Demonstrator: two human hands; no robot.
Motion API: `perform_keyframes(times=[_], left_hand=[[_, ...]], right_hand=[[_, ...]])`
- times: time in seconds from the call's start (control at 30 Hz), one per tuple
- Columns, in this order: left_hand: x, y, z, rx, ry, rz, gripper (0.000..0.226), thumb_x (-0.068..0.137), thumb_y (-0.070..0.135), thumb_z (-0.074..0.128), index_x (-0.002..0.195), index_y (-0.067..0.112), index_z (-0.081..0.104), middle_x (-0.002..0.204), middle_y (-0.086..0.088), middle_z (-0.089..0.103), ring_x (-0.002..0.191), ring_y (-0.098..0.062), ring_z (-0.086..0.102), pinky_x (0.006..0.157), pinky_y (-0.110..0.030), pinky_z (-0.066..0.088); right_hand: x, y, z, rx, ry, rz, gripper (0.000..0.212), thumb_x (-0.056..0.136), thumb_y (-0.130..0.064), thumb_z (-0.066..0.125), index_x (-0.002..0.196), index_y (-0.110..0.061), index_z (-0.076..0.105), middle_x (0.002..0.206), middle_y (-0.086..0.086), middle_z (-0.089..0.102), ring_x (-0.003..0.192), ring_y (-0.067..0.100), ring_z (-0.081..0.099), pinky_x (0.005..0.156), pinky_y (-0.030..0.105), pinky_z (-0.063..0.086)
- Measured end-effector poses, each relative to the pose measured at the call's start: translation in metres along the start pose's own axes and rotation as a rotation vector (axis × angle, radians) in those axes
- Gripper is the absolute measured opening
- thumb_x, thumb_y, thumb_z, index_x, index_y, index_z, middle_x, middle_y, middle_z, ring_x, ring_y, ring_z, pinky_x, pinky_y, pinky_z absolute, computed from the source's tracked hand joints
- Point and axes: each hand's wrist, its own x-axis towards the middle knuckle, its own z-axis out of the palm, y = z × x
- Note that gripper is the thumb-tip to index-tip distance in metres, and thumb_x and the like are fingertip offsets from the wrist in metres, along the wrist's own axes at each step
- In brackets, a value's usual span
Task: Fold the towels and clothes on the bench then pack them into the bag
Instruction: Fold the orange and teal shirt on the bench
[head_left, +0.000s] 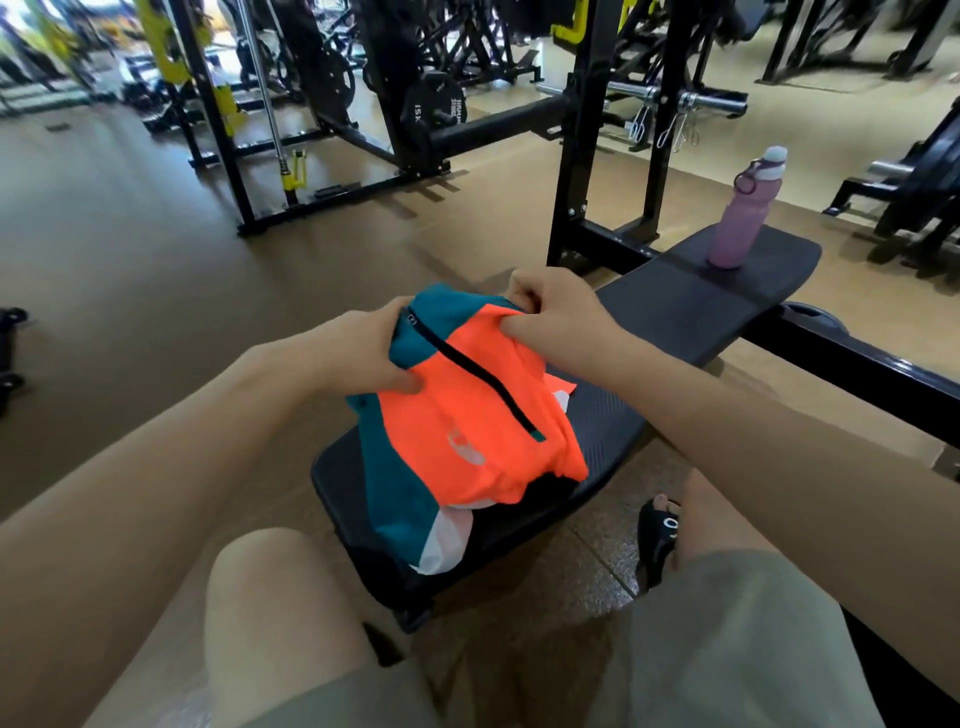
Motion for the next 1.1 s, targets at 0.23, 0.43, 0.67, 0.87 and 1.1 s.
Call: perform_keyframes(times=[0.23, 0.43, 0.67, 0.87, 1.1], left_hand=[[0.002, -0.010, 0.016, -0.021, 0.011, -0.006, 0.020, 0.083, 0.028, 0.070, 0.100, 0.029, 0.059, 0.097, 0.007, 0.068, 0.092, -0.018, 0.064, 0.078, -0.032, 0.050], [-0.002, -0.007, -0.001, 0.160, 0.252, 0.107, 0.012, 0.081, 0.035, 0.068, 0.088, 0.026, 0.067, 0.080, 0.010, 0.067, 0.079, -0.016, 0.063, 0.068, -0.035, 0.051], [0.001, -0.028, 0.000, -0.229, 0.365, 0.135, 0.019, 0.084, 0.029, 0.076, 0.085, 0.013, 0.066, 0.087, -0.001, 0.061, 0.081, -0.018, 0.056, 0.071, -0.036, 0.045], [-0.012, -0.052, 0.045, -1.066, 0.222, -0.064, 0.057, 0.079, 0.042, 0.080, 0.125, 0.020, 0.054, 0.123, -0.001, 0.069, 0.111, -0.014, 0.069, 0.100, -0.043, 0.052], [-0.030, -0.046, 0.084, -1.413, 0.189, -0.032, 0.021, 0.097, 0.022, 0.064, 0.115, 0.014, 0.069, 0.111, -0.007, 0.076, 0.101, -0.022, 0.070, 0.091, -0.035, 0.057]], right_hand=[[-0.020, -0.039, -0.006, 0.088, -0.202, -0.065, 0.038, 0.066, 0.007, 0.066, 0.072, -0.019, 0.039, 0.069, 0.000, 0.035, 0.061, 0.008, 0.027, 0.052, 0.024, 0.025], [-0.027, -0.021, -0.011, 0.191, -0.609, 0.582, 0.073, 0.069, -0.047, 0.087, 0.129, -0.023, 0.053, 0.116, 0.001, 0.069, 0.103, 0.019, 0.071, 0.093, 0.046, 0.058], [-0.025, -0.022, 0.010, 0.439, -0.275, 0.402, 0.019, 0.090, -0.001, 0.061, 0.107, -0.005, 0.068, 0.088, 0.005, 0.068, 0.080, 0.015, 0.061, 0.077, 0.033, 0.050], [-0.014, -0.060, 0.014, 0.768, -0.016, 0.319, 0.029, 0.085, 0.010, 0.058, 0.098, -0.014, 0.067, 0.089, 0.008, 0.067, 0.087, 0.025, 0.063, 0.084, 0.041, 0.053], [-0.011, -0.117, 0.040, 1.091, -0.128, 0.441, 0.044, 0.083, 0.006, 0.064, 0.126, 0.002, 0.056, 0.100, 0.022, 0.062, 0.093, 0.038, 0.061, 0.093, 0.062, 0.050]])
